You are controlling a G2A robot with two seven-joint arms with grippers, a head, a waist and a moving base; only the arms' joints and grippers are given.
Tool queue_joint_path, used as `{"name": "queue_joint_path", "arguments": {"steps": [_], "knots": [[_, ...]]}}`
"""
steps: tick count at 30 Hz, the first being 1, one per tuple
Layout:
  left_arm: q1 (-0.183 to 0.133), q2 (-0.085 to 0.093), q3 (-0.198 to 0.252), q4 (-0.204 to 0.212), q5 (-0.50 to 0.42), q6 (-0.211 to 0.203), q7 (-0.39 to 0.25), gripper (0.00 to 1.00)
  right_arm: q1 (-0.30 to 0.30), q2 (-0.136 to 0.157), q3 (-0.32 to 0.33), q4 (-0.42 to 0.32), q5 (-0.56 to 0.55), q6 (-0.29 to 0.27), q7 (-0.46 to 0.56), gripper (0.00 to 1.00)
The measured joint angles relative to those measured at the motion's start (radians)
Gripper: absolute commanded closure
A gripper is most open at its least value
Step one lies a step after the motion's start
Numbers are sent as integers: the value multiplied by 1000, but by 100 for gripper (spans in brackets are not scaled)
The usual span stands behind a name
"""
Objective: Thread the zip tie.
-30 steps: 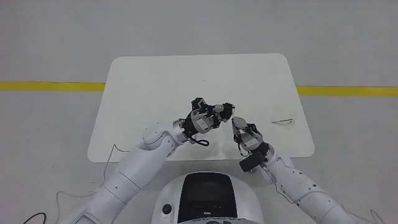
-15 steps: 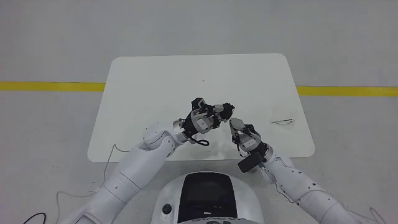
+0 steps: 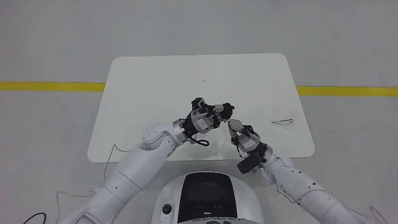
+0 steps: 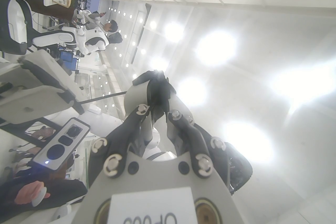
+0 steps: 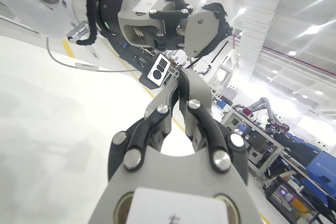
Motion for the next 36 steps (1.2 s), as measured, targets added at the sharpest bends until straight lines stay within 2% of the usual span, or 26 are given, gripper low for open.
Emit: {"name": "queue_joint_path", "arguments": {"steps": [21,36], "knots": [[0,0,0,0,0,0,0,100,23,8,-41,2,0,0,21,100],[0,0,0,0,0,0,0,100,1,12,-21,6,0,0,21,100]]}}
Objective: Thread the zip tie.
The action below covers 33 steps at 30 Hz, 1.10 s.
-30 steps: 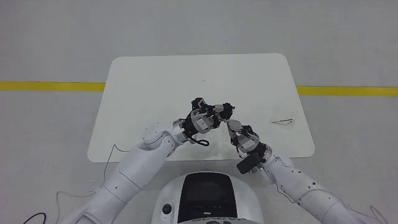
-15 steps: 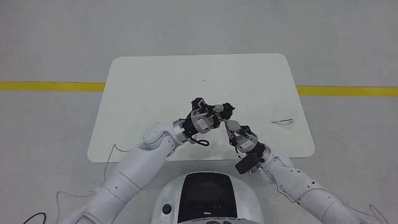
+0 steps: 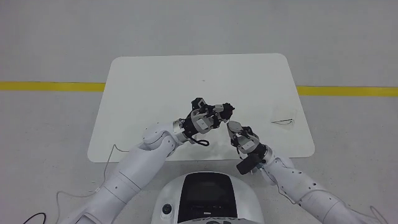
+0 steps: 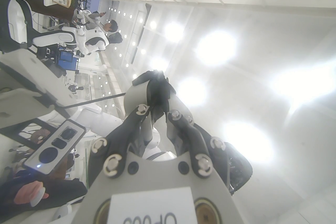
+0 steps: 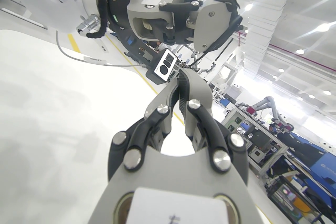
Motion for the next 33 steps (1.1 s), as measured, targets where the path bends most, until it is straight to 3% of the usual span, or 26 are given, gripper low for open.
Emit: {"name": "queue_joint_path", "arguments": {"steps": [11,12,13,16,25,33], "knots": [[0,0,0,0,0,0,0,100,-40,8,41,16,0,0,-7,100],[0,0,0,0,0,0,0,100,-49,10,50,12,0,0,-8,61],[0,0,0,0,0,0,0,100,-60,11,56,4,4,-4,-12,0],[0,0,0,0,0,0,0,100,-92,14,87,-25,71,-43,-47,0],[2,0,2,-6,2,2,10,100,-94,14,91,-30,79,-51,-40,0],[21,11,-20,-35,38,48,54,100,-134,27,186,-29,205,-250,-96,0]]}}
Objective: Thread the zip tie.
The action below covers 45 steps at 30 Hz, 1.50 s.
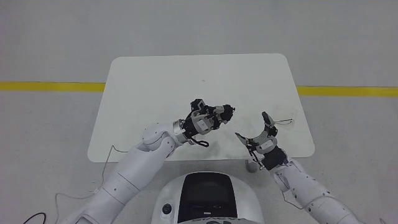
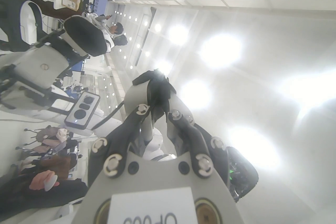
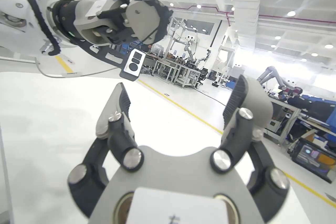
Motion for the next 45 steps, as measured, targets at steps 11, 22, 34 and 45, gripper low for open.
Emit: {"name": "queue_joint_path", "arguments": {"steps": [11,22,34,45], "knots": [[34,7,-21,-84,3,31,94,100,-29,8,63,-13,55,-65,30,0],[70,5,-49,-116,-161,98,147,100,-84,6,119,-50,64,-27,38,0],[139,17,-84,-231,-173,114,192,100,-178,1,223,-147,92,72,20,0],[152,20,-89,-258,-168,117,189,100,-198,-2,232,-168,102,44,20,0]]}}
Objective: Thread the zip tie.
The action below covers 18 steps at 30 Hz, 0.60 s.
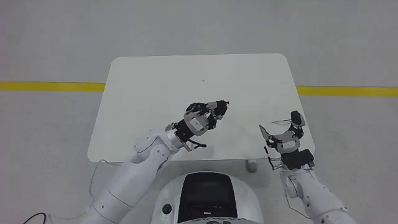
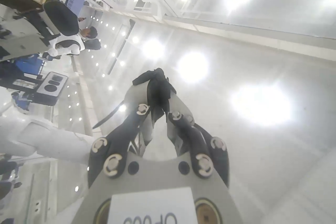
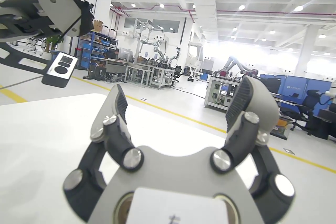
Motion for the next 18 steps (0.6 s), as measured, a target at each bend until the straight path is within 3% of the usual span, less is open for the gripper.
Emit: {"name": "queue_joint_path", "arguments": {"steps": [6,18], "knots": [[7,3,0,-39,13,8,-2,100,0,0,0,0,0,0,0,0],[7,3,-1,-38,13,7,-3,100,0,0,0,0,0,0,0,0]]}}
